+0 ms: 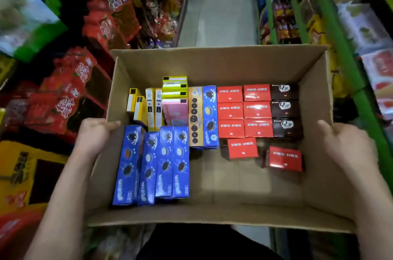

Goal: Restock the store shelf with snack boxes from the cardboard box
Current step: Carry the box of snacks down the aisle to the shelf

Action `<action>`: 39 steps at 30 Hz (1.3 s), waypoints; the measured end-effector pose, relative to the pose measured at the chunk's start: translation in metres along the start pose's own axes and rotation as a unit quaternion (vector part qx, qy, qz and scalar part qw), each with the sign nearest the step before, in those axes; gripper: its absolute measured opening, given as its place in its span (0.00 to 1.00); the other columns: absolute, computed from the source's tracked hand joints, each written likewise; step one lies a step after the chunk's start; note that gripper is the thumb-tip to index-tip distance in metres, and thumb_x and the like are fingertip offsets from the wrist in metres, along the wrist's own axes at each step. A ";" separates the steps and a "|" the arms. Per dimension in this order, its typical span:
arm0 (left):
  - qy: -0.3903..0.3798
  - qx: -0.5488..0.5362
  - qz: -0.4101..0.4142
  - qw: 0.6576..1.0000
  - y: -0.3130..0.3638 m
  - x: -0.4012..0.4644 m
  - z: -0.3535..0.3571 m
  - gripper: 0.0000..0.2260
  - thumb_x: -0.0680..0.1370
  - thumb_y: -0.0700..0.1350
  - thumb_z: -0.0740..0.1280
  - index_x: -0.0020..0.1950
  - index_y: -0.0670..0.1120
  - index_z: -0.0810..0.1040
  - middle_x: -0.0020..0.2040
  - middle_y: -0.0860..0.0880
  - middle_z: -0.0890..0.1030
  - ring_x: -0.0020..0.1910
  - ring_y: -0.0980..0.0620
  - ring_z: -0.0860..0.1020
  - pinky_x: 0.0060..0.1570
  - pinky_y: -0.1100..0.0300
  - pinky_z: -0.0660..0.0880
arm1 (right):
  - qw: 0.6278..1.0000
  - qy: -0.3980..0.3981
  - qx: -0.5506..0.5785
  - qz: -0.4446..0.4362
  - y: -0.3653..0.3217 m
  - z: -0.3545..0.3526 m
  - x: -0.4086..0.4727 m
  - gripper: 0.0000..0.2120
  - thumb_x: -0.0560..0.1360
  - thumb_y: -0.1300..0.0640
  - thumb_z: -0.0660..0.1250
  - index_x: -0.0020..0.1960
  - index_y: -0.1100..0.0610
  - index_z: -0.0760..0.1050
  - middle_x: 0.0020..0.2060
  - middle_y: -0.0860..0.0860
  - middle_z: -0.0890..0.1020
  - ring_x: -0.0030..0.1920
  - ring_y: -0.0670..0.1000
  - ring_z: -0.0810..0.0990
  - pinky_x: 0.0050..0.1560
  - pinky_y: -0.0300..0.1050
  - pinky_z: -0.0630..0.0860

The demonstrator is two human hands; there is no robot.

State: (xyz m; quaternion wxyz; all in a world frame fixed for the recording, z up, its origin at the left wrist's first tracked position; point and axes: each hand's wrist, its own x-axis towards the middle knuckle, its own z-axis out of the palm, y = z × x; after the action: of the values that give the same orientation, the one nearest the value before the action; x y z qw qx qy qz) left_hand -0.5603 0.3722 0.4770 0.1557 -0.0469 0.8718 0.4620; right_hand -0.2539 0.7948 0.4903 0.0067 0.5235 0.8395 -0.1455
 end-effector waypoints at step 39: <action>-0.055 -0.023 0.022 0.998 0.583 0.923 0.362 0.18 0.73 0.44 0.75 0.25 0.47 0.74 0.22 0.49 0.71 0.21 0.53 0.69 0.29 0.63 0.62 | 0.998 0.051 -0.028 0.013 -0.527 -0.054 0.987 0.25 0.82 0.42 0.55 0.45 0.62 0.78 0.45 0.66 0.81 0.48 0.67 0.79 0.48 0.56 0.75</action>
State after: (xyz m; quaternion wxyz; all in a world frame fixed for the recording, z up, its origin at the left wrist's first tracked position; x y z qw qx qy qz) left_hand -1.4836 1.0581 0.4575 0.1923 -0.0057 0.8518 0.4873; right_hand -1.1564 1.4578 0.5057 -0.0192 0.5405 0.8358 -0.0949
